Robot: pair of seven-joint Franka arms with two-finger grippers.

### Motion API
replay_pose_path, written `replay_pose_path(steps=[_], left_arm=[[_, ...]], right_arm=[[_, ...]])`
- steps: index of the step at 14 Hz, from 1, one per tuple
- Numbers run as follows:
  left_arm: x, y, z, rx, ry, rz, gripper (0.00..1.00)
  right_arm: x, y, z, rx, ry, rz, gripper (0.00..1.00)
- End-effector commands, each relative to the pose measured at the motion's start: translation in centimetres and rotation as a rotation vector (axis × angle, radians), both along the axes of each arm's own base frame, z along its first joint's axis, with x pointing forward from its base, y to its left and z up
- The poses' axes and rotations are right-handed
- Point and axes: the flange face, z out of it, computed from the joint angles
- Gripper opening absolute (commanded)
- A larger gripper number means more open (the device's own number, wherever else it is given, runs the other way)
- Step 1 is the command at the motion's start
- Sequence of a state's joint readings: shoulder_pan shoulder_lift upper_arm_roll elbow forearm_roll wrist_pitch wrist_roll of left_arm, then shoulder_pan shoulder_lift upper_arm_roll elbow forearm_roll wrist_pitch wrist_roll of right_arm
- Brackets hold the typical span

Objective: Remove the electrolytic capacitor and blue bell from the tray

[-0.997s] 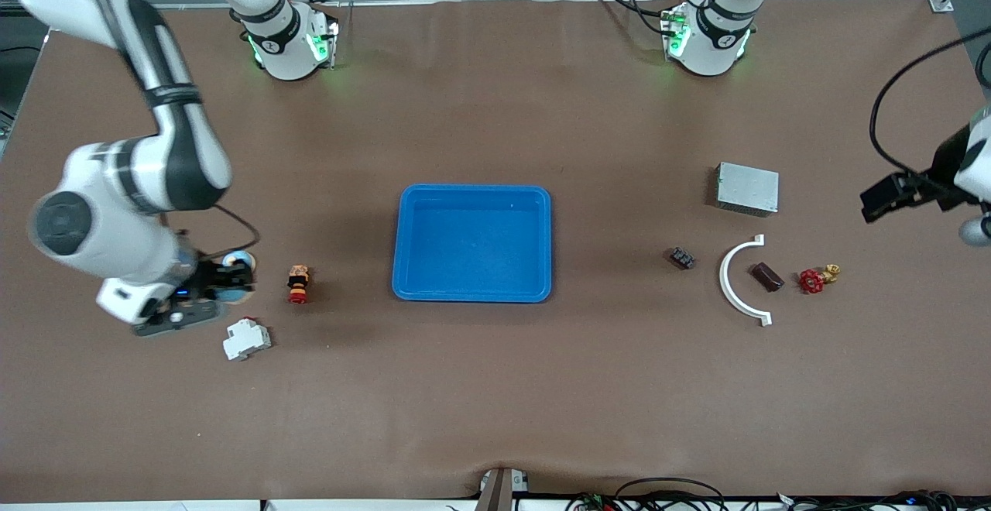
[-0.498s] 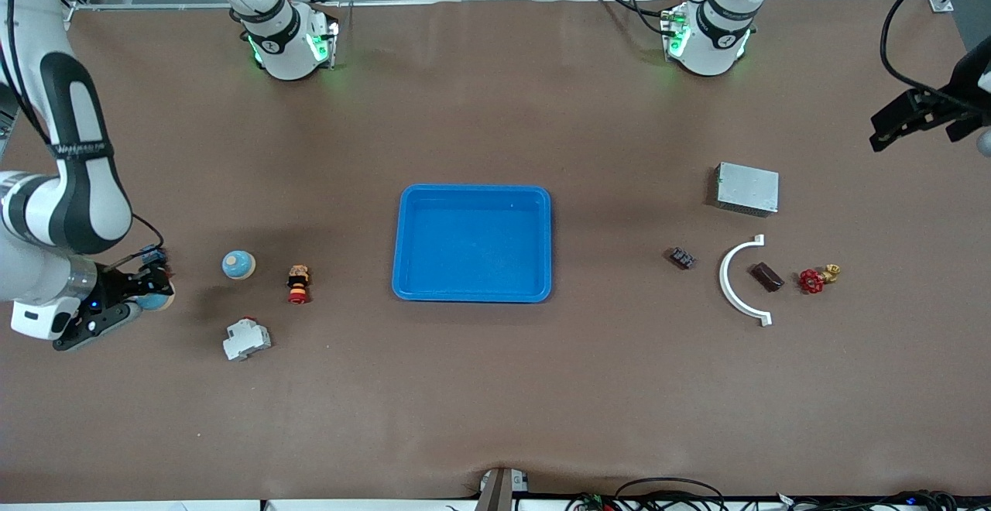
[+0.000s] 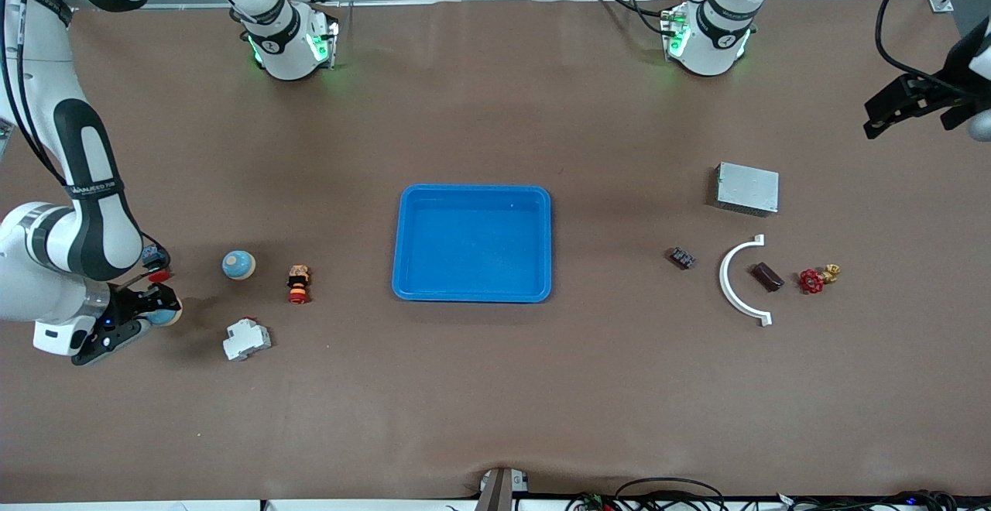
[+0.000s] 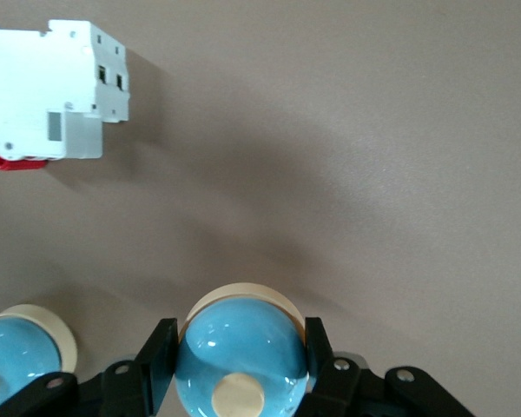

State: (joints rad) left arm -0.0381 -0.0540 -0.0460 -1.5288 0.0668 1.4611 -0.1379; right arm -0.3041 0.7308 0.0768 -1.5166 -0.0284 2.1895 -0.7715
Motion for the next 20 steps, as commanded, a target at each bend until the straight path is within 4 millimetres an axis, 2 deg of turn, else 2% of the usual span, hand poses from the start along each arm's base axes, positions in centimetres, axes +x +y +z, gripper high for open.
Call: replay_pose_path(steps=[1, 4, 6, 9, 10, 11, 12, 13, 16, 17, 20], left_arm=[[-1.2, -1.5, 0.5, -0.014, 0.021, -0.044, 1.0], [-1.3, -3.2, 0.5, -0.017, 0.027, -0.063, 1.0], [-2.3, -3.7, -0.5, -0.001, 0.065, -0.08, 1.0], [-3.3, -2.0, -0.1, -0.006, 0.041, -0.05, 1.0], [-3.6, -0.6, 0.2, -0.005, 0.033, -0.022, 1.0], [-3.7, 0.3, -0.3, -0.004, 0.03, -0.004, 1.0], [-3.9, 0.4, -0.1, -0.006, 0.012, -0.001, 1.0], [-3.8, 0.7, -0.1, -0.006, 0.009, 0.004, 1.0], [-3.8, 1.6, 0.0, -0.006, 0.005, 0.014, 1.0], [-3.6, 1.6, 0.1, -0.01, -0.008, 0.005, 1.0], [-3.5, 1.6, 0.2, -0.011, -0.013, 0.005, 1.0]], right_arm=[[0.5, -1.7, -1.4, 0.013, -0.049, 0.04, 0.0], [0.7, -2.4, -2.9, 0.008, -0.071, 0.049, 0.0], [0.8, -2.5, -3.4, 0.008, -0.079, 0.049, 0.0], [0.8, -2.5, -3.9, 0.006, -0.085, 0.048, 0.0], [0.9, -2.5, -3.9, 0.003, -0.092, 0.041, 0.81], [0.9, -2.8, -3.7, 0.002, -0.1, 0.041, 1.0], [1.3, -2.8, -2.9, -0.002, -0.11, 0.035, 1.0], [1.8, -3.0, -1.8, 0.0, -0.123, 0.025, 1.0], [2.6, -2.1, 2.1, 0.022, -0.06, -0.002, 1.0], [2.3, -1.8, 4.1, 0.029, -0.026, -0.062, 1.0], [1.0, -0.1, 13.1, 0.018, 0.009, -0.213, 1.0]])
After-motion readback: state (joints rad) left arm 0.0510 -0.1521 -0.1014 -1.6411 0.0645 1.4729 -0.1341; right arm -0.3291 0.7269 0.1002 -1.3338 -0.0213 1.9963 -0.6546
